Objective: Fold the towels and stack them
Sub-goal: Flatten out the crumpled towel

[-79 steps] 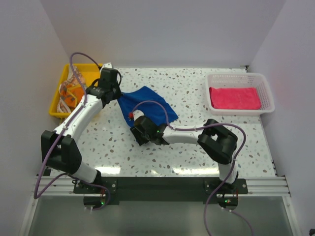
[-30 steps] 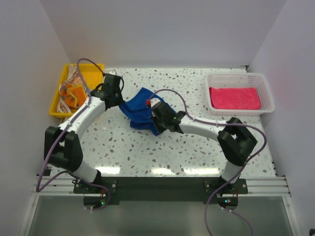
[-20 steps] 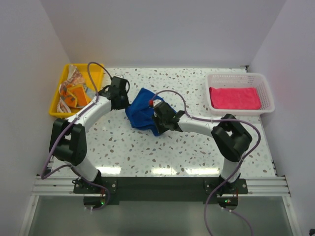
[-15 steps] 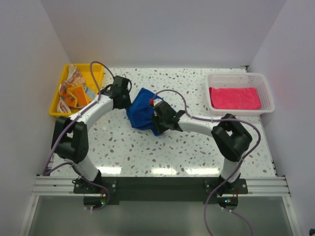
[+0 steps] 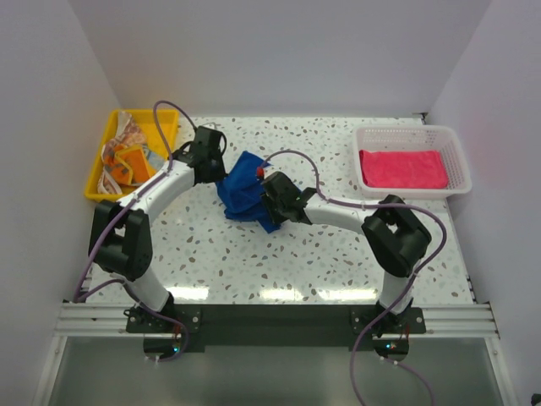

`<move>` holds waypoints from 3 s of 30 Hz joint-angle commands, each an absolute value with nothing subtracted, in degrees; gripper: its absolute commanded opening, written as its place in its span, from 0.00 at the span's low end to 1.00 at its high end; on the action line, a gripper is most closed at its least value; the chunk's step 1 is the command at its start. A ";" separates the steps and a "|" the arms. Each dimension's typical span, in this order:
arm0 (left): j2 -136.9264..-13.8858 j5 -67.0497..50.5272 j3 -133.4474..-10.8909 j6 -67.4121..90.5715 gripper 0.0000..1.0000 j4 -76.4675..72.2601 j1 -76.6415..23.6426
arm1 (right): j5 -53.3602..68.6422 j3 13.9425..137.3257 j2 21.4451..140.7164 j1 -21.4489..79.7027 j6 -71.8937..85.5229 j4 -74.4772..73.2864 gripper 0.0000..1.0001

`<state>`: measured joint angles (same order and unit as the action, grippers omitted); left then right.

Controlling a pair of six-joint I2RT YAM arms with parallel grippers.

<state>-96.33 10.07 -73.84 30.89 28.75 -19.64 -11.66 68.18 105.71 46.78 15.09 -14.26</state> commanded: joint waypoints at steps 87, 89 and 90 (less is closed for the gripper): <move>-118.01 18.47 -124.27 21.00 0.00 23.92 -15.82 | -11.08 115.67 107.65 21.45 -22.58 -28.66 0.00; -120.14 15.92 -124.63 21.44 0.00 22.25 -15.73 | -10.72 115.58 109.59 21.10 -24.60 -26.90 0.00; -121.80 14.78 -124.28 21.36 0.00 21.02 -15.73 | -10.46 115.40 111.17 21.09 -25.39 -26.72 0.00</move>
<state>-120.42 15.84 -120.90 21.98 27.97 -16.95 -7.97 114.87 110.37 22.13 -20.64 -33.58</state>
